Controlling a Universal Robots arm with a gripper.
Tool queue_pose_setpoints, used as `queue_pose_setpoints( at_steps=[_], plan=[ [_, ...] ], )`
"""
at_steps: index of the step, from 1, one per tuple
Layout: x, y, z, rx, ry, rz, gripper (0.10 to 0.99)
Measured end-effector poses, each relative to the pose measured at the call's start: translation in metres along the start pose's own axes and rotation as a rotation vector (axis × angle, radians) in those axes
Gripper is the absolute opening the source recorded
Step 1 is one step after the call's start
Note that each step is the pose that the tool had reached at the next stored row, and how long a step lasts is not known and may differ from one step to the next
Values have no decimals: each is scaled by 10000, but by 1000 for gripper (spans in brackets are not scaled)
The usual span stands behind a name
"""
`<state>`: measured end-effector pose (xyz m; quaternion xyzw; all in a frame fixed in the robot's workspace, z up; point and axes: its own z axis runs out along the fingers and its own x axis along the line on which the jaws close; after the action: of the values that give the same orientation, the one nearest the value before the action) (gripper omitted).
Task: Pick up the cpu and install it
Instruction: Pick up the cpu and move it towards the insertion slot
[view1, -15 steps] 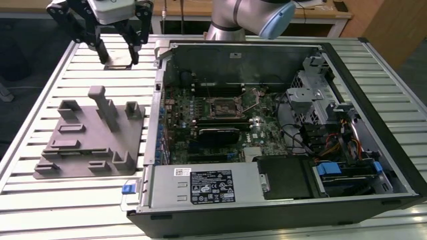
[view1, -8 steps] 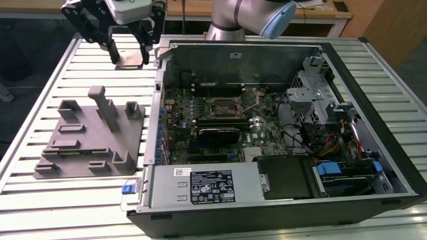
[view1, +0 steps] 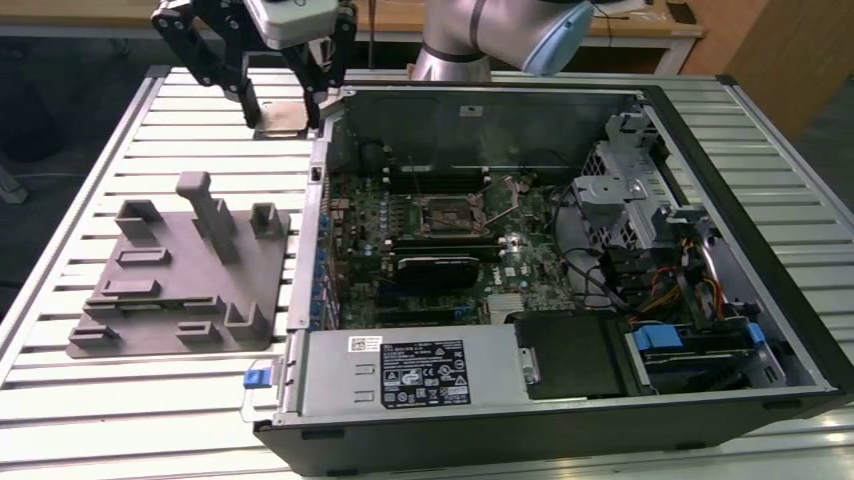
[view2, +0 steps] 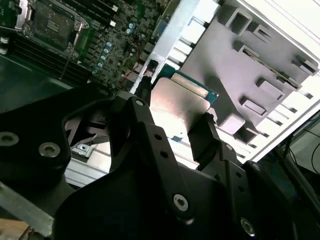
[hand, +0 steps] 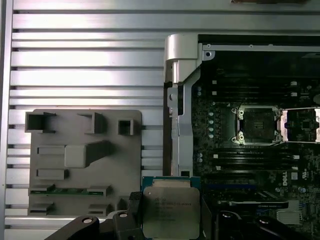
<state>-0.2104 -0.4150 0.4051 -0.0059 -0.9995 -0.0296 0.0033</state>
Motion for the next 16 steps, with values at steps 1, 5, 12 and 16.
queue_pose_setpoints(
  at_steps=[1, 5, 12, 16],
  plan=[
    [-23, 0, 0, 0, 0, -1, 545],
    [-118, 1, -1, 0, 1, 0, 545],
    [-303, 4, -2, 0, 0, 1, 545],
    [-415, 5, -3, 0, 1, -1, 545]
  ],
)
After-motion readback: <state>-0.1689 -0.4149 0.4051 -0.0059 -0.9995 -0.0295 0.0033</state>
